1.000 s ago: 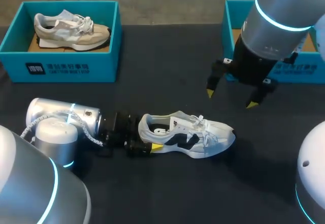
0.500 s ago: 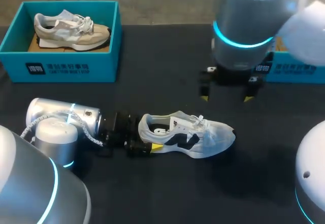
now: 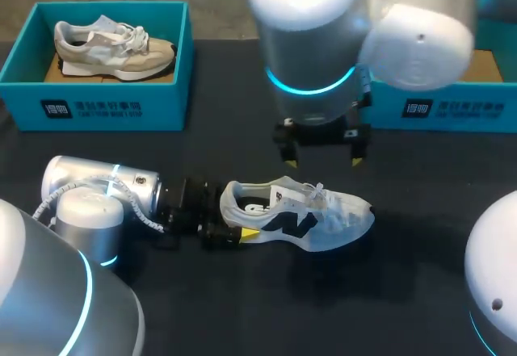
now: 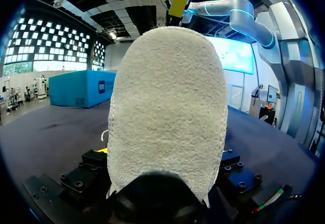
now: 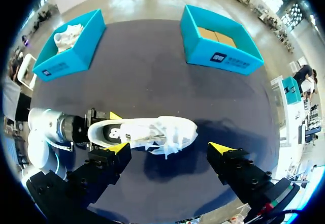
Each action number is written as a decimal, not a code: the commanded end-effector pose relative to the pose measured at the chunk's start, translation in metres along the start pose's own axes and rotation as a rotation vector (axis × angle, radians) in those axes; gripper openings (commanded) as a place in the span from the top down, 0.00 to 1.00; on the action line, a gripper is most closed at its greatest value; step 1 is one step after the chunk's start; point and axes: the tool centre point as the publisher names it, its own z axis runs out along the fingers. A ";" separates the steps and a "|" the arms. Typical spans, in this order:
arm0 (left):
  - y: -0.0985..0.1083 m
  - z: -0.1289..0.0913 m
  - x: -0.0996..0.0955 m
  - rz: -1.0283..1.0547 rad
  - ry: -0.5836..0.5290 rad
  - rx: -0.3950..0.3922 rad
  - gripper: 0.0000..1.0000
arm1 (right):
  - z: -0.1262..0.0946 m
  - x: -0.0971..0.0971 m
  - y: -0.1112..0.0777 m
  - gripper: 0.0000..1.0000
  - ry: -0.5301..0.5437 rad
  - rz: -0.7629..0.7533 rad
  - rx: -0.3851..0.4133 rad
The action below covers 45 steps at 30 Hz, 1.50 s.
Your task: Take the shoe out of the shoebox, open the shoe tongue, remove and reinsert the insole, then place the shoe into the shoebox
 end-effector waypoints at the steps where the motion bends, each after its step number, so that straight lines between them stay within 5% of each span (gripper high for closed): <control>1: 0.000 0.000 0.000 0.000 -0.003 0.000 1.00 | 0.002 0.023 0.001 0.00 -0.207 0.001 0.002; 8: 0.000 0.000 0.000 0.000 -0.003 0.000 1.00 | 0.004 0.027 -0.001 0.00 -0.244 -0.016 0.003; 27: 0.000 0.000 0.000 0.000 -0.003 0.000 1.00 | 0.028 0.063 -0.022 0.00 -0.443 -0.054 -0.150; 45: 0.000 0.000 0.000 0.000 -0.003 0.000 1.00 | 0.065 0.081 -0.024 0.00 -0.616 0.044 -0.142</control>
